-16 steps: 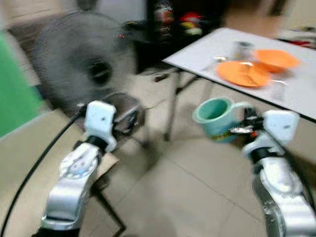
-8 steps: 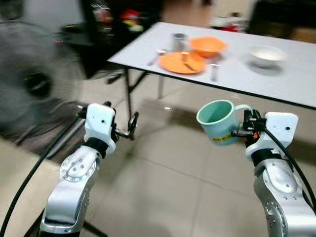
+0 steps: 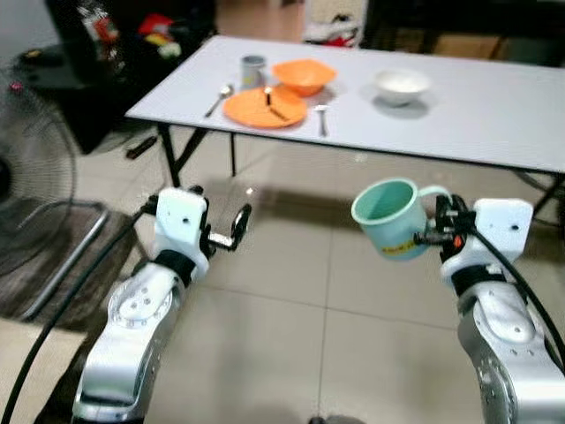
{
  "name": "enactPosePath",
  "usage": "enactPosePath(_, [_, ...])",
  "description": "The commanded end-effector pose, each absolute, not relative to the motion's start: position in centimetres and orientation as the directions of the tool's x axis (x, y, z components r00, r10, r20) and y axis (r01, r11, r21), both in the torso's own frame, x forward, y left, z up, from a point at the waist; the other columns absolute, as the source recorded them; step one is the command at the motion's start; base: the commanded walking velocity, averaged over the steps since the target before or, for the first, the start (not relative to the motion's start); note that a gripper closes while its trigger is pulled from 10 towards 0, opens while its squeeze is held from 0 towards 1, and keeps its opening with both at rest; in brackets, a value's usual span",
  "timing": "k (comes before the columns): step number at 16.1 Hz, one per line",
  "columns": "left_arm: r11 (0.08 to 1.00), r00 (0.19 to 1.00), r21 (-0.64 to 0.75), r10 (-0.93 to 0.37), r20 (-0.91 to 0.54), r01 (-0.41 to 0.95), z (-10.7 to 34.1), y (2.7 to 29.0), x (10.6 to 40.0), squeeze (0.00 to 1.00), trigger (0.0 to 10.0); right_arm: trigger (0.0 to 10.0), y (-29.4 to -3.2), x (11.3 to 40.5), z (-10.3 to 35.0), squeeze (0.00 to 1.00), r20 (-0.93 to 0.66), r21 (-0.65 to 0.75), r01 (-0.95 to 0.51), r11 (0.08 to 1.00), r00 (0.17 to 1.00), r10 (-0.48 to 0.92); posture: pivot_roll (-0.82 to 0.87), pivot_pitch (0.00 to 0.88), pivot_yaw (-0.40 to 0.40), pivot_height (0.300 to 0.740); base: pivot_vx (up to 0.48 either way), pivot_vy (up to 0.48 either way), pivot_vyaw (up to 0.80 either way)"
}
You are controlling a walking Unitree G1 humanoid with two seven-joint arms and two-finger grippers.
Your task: Setting the table
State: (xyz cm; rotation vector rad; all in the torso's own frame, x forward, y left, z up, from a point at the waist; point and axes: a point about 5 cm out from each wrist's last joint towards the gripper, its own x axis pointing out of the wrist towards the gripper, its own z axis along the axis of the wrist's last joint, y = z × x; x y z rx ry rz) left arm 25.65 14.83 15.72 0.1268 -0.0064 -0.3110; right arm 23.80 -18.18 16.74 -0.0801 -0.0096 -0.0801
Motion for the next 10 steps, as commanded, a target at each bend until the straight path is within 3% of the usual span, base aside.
enactPosePath(1, [0.941, 0.951, 0.138, -0.31, -0.006, 0.308, 16.04, 15.12, 25.58, 0.0, 10.0, 10.0, -18.07, 24.01, 17.09, 0.0, 0.036, -0.067, 0.077, 0.995, 0.997, -0.075, 0.06, 0.0, 0.0, 0.74, 0.315, 0.0, -0.8])
enactPosePath(10, [0.926, 0.935, 0.137, -0.353, -0.01, 0.351, 15.92, 14.36, 26.1, 0.0, 10.0, 10.0, -18.71, 23.68, 17.04, 0.0, 0.043, -0.048, 0.122, 0.991, 0.992, -0.12, 0.03, 0.0, 0.023, 0.74, 0.335, 0.0, -0.8])
